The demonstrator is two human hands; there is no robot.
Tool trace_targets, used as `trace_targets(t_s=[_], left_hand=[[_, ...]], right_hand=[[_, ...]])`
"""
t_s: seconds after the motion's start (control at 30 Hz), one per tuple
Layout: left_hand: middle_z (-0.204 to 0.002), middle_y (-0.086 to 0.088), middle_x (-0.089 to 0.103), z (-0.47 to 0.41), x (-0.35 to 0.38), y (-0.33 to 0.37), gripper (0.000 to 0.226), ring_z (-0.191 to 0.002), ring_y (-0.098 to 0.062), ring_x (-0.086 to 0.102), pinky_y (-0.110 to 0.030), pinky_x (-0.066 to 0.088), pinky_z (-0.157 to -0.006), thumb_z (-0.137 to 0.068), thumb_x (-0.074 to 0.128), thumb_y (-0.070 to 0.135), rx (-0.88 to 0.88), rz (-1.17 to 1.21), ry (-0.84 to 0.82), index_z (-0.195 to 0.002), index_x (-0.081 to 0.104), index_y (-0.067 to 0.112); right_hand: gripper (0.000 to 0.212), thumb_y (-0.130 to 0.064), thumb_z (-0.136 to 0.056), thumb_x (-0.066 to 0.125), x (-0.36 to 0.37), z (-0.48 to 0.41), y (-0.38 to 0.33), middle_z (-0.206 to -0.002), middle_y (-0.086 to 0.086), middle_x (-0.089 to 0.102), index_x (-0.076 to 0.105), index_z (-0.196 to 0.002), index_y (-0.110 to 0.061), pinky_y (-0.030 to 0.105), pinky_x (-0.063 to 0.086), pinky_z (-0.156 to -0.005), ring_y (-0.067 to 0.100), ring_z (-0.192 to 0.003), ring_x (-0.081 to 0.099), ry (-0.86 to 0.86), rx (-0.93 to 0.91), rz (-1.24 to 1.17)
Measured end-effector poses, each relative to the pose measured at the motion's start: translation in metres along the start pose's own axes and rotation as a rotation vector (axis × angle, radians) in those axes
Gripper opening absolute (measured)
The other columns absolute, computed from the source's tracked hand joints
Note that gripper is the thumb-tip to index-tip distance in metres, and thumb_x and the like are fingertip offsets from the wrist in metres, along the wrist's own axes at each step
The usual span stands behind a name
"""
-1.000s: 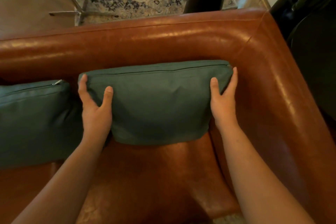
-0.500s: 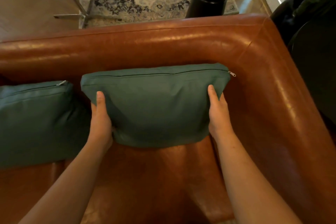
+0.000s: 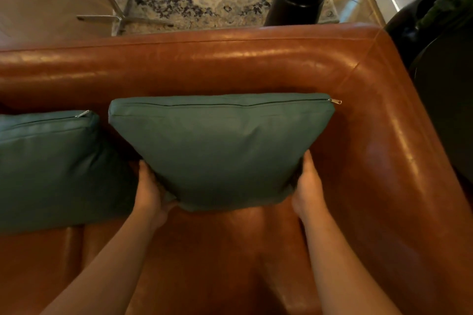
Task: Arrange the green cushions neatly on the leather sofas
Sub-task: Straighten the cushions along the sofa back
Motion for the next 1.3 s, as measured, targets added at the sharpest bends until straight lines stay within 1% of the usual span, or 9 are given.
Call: trace_targets(t_s=[0.13, 0.23, 0.33, 0.57, 0.83, 0.93, 1.03, 1.2, 1.3], left_hand=[[-0.159, 0.0, 0.048, -0.003, -0.037, -0.008, 0.068, -0.143, -0.033, 0.046, -0.069, 0.04, -0.107, -0.098, 0.04, 0.077, -0.039, -0.033, 0.16, -0.152, 0.049, 0.037], [-0.161, -0.001, 0.042, -0.003, -0.021, -0.022, 0.076, -0.143, -0.042, 0.045, -0.075, 0.04, -0.106, -0.093, 0.043, 0.082, -0.096, -0.072, 0.09, -0.157, 0.04, 0.04], [-0.159, -0.005, 0.043, 0.001, 0.0, -0.028, 0.076, -0.139, -0.043, 0.048, -0.07, 0.046, -0.104, -0.093, 0.045, 0.081, -0.087, -0.075, 0.067, -0.155, 0.043, 0.037], [-0.154, 0.005, 0.046, 0.004, 0.003, -0.032, 0.07, -0.144, -0.034, 0.044, -0.062, 0.048, -0.105, -0.095, 0.047, 0.077, -0.028, 0.01, 0.03, -0.154, 0.044, 0.04], [-0.143, 0.0, 0.055, -0.022, 0.0, -0.021, 0.081, -0.125, -0.035, 0.057, -0.067, 0.046, -0.108, -0.089, 0.039, 0.089, 0.021, -0.135, 0.04, -0.153, 0.046, 0.04], [-0.154, 0.012, 0.053, -0.018, -0.027, 0.009, 0.088, -0.142, -0.024, 0.049, -0.055, 0.039, -0.118, -0.077, 0.043, 0.096, 0.186, -0.079, 0.185, -0.152, 0.046, 0.049], [-0.157, 0.019, 0.048, 0.011, -0.013, 0.039, 0.065, -0.142, -0.011, 0.047, -0.044, 0.04, -0.114, -0.093, 0.038, 0.084, 0.348, -0.072, 0.102, -0.152, 0.041, 0.057], [-0.165, 0.025, 0.032, 0.011, 0.005, 0.048, 0.09, -0.155, -0.011, 0.028, -0.052, 0.027, -0.126, -0.074, 0.04, 0.102, 0.365, -0.248, -0.059, -0.154, 0.031, 0.063], [-0.163, 0.02, 0.039, 0.035, 0.001, 0.069, 0.071, -0.15, -0.017, 0.037, -0.055, 0.034, -0.12, -0.087, 0.042, 0.09, 0.431, -0.22, -0.02, -0.152, 0.032, 0.064]], right_hand=[[0.04, -0.059, -0.105, 0.048, 0.005, 0.025, -0.007, -0.138, -0.01, 0.069, 0.062, -0.141, -0.046, 0.045, 0.05, -0.109, 0.017, -0.128, 0.064, 0.069, 0.105, -0.004], [0.044, -0.072, -0.096, 0.048, 0.014, 0.028, 0.01, -0.13, -0.011, 0.07, 0.063, -0.133, -0.053, 0.051, 0.05, -0.104, 0.022, -0.121, 0.064, 0.06, 0.233, 0.053], [0.051, -0.075, -0.09, 0.05, 0.027, 0.03, 0.024, -0.122, -0.006, 0.075, 0.072, -0.121, -0.041, 0.062, 0.05, -0.105, 0.027, -0.114, 0.067, 0.044, 0.29, 0.0], [0.035, -0.057, -0.101, 0.051, 0.031, 0.027, 0.021, -0.1, -0.009, 0.082, 0.075, -0.103, -0.032, 0.032, 0.053, -0.071, 0.015, -0.092, 0.073, 0.032, 0.208, -0.083], [0.045, -0.064, -0.102, 0.047, 0.037, 0.024, 0.0, -0.131, -0.013, 0.07, 0.061, -0.14, -0.044, 0.043, 0.056, -0.095, 0.016, -0.119, 0.064, 0.032, 0.089, 0.077], [0.038, -0.062, -0.097, 0.052, 0.02, 0.024, -0.034, -0.14, -0.013, 0.066, 0.064, -0.132, -0.053, 0.051, 0.046, -0.115, 0.016, -0.133, 0.058, 0.078, -0.051, 0.084], [0.039, -0.063, -0.102, 0.05, 0.029, 0.033, -0.058, -0.142, -0.018, 0.064, 0.061, -0.138, -0.052, 0.046, 0.044, -0.115, 0.011, -0.137, 0.056, 0.009, -0.147, 0.025], [0.044, -0.058, -0.109, 0.042, 0.053, 0.04, -0.066, -0.145, -0.021, 0.059, 0.051, -0.15, -0.046, 0.048, 0.038, -0.122, 0.005, -0.138, 0.052, -0.042, -0.205, 0.104], [0.046, -0.054, -0.109, 0.044, 0.04, 0.04, -0.078, -0.143, -0.021, 0.058, 0.047, -0.153, -0.043, 0.043, 0.04, -0.118, 0.002, -0.132, 0.053, 0.015, -0.241, 0.086]])
Point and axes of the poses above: each hand's wrist, its own z-axis away from the middle knuckle, its own x-axis out of the palm, y = z × x, the point moved 10 cm from there along -z, towards the middle knuckle
